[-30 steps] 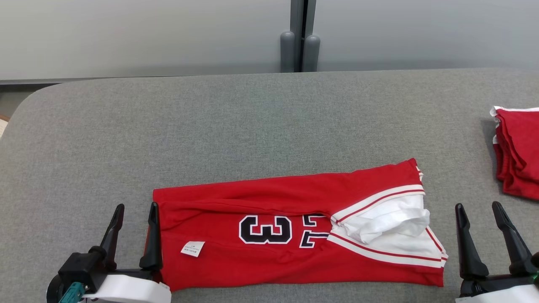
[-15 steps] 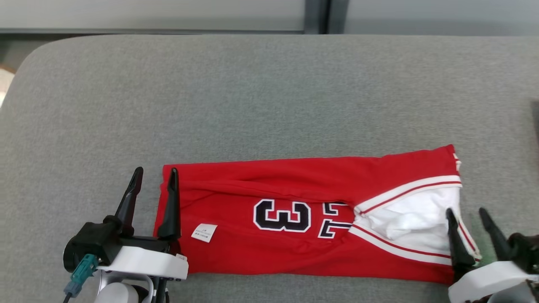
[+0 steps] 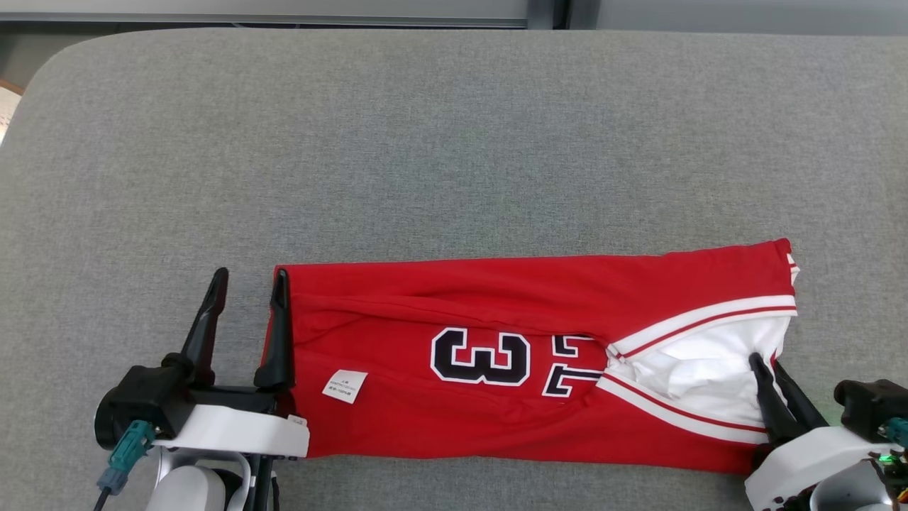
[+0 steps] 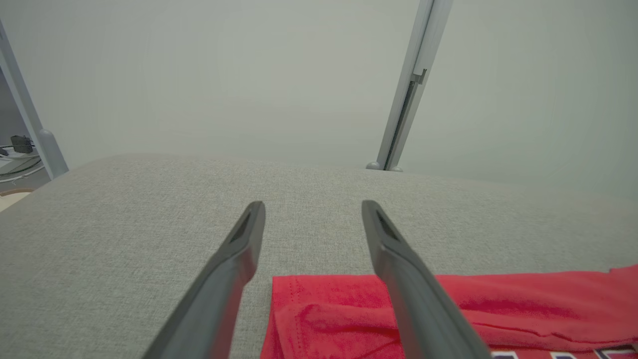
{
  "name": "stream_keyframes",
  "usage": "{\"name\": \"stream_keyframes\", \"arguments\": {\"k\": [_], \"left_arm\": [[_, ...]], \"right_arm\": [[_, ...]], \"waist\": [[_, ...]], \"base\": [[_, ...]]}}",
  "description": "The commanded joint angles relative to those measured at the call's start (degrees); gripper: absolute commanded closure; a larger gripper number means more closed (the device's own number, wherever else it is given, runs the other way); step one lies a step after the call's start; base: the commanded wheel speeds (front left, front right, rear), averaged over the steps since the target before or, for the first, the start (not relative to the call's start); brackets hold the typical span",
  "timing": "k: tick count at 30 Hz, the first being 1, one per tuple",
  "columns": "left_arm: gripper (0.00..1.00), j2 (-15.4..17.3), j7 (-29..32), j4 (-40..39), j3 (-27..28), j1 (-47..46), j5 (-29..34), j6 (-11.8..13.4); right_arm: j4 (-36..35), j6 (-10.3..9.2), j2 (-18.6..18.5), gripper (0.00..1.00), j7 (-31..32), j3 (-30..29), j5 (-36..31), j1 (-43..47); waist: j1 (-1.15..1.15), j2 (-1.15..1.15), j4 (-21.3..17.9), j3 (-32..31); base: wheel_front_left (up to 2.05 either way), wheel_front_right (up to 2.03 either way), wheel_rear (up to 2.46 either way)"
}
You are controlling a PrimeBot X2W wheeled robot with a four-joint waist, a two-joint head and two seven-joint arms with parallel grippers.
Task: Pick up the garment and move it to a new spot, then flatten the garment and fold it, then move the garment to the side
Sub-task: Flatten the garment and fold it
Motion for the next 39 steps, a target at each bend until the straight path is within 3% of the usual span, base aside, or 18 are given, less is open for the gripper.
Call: {"name": "stream_keyframes", "arguments": {"k": [1, 11, 18, 23, 28, 29, 32, 39], "left_arm": [[0.00, 0.08, -0.23, -0.06, 0.34, -0.78, 0.44, -0.48], [0.00, -0.29, -0.23, 0.71, 2.06, -0.94, 1.31, -1.41], [0.00, -0.63, -0.23, 1.23, 2.57, -0.55, 1.53, -1.77], [0.00, -0.71, -0.23, 1.58, 2.87, 0.57, 1.80, -1.86], [0.00, -0.84, -0.23, 1.80, 2.56, 0.95, 1.74, -1.85], [0.00, -0.84, -0.23, 1.80, 2.56, 0.95, 1.74, -1.85], [0.00, -0.89, -0.23, 1.78, 2.29, 0.75, 1.75, -1.95], [0.00, -1.06, -0.23, 1.98, 1.95, -0.56, 2.05, -1.38]], "right_arm": [[1.56, -0.33, -0.04, 1.00, 1.42, -0.90, 0.46, 1.70], [-2.16, -0.32, -3.59, 1.00, -0.67, -12.21, 3.36, 6.69], [-6.86, -0.20, -4.13, 1.00, 0.53, -13.13, 3.14, 5.77], [-18.02, -0.15, -2.70, 1.00, 3.94, -7.00, 0.32, 4.14], [-24.01, -0.14, -0.40, 1.00, 7.35, 4.35, -0.51, 0.32], [-24.01, -0.14, -0.40, 1.00, 7.35, 4.35, -0.51, 0.32], [-22.60, -0.15, 1.60, 1.00, 7.59, 11.78, 1.24, -2.67], [-11.79, -0.14, 5.55, 1.00, 3.90, 27.01, 6.88, -9.45]], "waist": [[0.00, 0.00, -0.34, 0.14], [0.00, 0.00, -1.18, -1.03], [0.00, 0.00, -1.69, -2.03], [0.00, 0.00, -2.18, -4.33], [0.00, 0.00, -1.88, -5.65], [0.00, 0.00, -1.88, -5.65], [0.00, 0.00, -1.29, -5.67], [0.00, 0.00, 0.53, -4.05]], "base": [[0.00, 0.00, 0.00], [0.00, 0.00, 0.00], [0.00, 0.00, 0.00], [0.00, 0.00, 0.00], [0.00, 0.00, 0.00], [0.00, 0.00, 0.00], [0.00, 0.00, 0.00], [0.00, 0.00, 0.00]]}}
